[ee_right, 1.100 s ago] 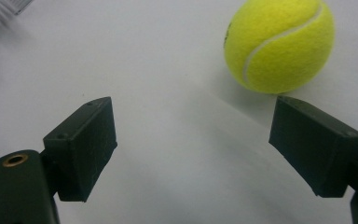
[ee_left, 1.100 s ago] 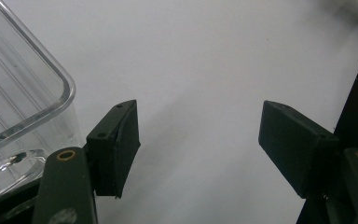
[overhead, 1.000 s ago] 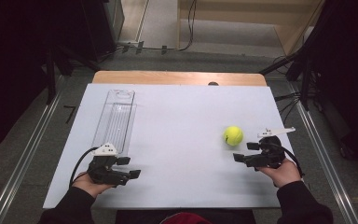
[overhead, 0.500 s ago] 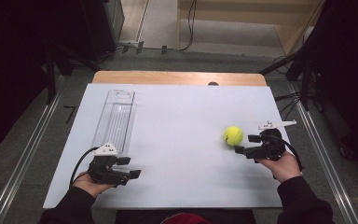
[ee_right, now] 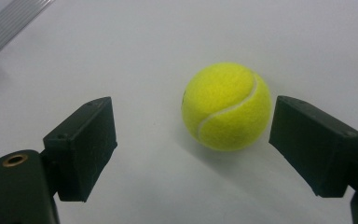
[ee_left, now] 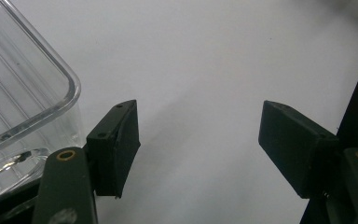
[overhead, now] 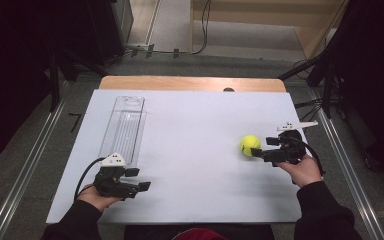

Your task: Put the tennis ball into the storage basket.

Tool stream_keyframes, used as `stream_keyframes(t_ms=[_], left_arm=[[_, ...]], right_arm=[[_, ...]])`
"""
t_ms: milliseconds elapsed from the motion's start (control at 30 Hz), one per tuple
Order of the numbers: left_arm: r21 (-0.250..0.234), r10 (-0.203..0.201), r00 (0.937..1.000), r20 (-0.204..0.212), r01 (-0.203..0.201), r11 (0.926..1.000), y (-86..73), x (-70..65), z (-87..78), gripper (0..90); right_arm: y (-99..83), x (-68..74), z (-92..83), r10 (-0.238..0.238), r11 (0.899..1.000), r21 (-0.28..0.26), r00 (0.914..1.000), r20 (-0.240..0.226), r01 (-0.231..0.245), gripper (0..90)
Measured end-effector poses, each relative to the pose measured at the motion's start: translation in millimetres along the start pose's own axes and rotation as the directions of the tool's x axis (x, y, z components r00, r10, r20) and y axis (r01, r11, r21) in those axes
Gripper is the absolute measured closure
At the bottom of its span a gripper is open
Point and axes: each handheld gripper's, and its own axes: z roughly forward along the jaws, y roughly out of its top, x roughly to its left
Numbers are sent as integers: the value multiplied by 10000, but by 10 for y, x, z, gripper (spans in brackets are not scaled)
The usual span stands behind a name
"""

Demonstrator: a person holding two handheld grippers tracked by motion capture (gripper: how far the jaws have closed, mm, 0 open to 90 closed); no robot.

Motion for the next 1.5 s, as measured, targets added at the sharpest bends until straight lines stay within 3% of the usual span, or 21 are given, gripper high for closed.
stream_keyframes(t_ms=[200,367,1200,1400,1500], left_arm=[[8,9,10000,13,-9,10000,0,-1,1,296],[4,22,10000,-17,-22,10000,0,-1,-3,296],[-25,32,10000,-23,-32,10000,-3,9,-9,296],[-23,30,10000,-9,-30,10000,-3,9,-10,296],[-21,28,10000,-2,-28,10000,-3,11,-10,296]], right_arm=[[61,-28,18,-118,9999,-45,9996,252,119,126],[117,-56,35,24,10000,47,9998,201,-25,126],[434,-113,212,-278,9996,-80,9989,378,281,126],[499,-115,261,28,9998,-212,10000,95,-26,126],[508,-111,293,143,9993,-345,9994,312,-132,126]])
